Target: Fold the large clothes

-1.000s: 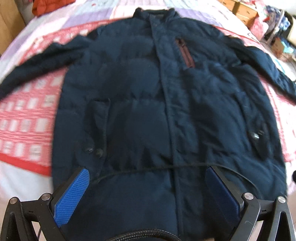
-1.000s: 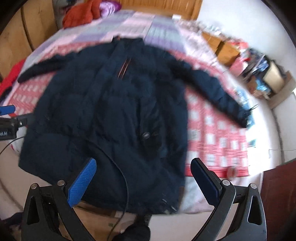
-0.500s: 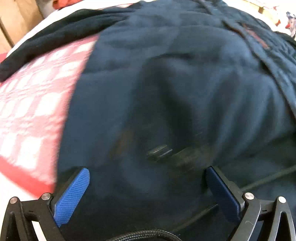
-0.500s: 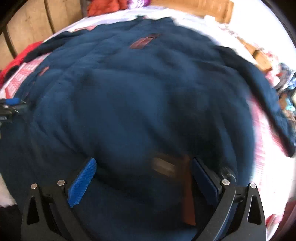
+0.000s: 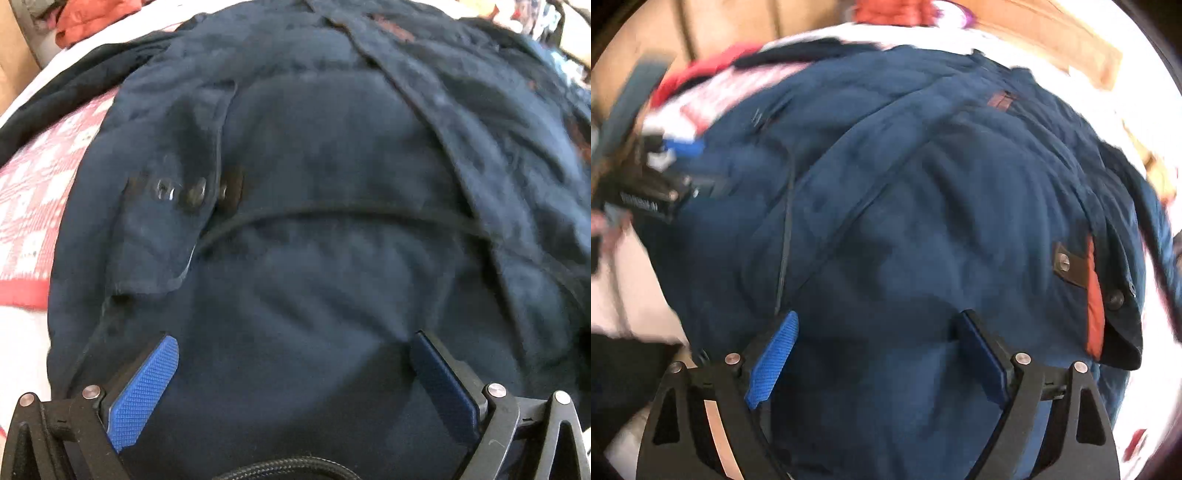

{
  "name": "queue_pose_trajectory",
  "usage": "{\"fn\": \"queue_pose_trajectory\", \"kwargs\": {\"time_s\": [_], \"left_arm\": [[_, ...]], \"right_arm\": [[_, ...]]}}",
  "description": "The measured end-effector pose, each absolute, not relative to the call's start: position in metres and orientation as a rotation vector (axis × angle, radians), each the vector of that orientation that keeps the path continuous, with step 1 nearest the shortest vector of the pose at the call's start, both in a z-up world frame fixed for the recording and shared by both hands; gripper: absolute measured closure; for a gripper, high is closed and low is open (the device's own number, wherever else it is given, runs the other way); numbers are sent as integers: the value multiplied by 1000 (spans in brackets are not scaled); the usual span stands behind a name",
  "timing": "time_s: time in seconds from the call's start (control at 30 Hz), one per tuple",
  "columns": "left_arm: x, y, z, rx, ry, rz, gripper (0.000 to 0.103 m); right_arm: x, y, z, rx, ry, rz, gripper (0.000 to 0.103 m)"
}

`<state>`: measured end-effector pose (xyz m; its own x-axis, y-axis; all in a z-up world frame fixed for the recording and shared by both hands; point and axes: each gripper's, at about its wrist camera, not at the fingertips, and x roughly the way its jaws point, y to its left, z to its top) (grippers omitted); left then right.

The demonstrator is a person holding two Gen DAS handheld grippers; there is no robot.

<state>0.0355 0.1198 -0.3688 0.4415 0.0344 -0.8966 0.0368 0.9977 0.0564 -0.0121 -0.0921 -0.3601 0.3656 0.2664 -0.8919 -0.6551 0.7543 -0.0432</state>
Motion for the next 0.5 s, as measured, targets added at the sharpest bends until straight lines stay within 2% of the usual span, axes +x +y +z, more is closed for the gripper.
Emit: {"fn": "queue_pose_trajectory", "kwargs": {"time_s": [0.23,0.3,0.5], "left_arm": [[24,218,-372,14,1208,297,0],[24,240,-358,24,1240,412,0],[61,223,-299,-33,1140,410,0]], "right_arm": [[3,-239,-350,-345,1140,338,13],[10,-270,-342,-329,1184,264,12],[59,-247,-302,-279,1117,383,12]]}}
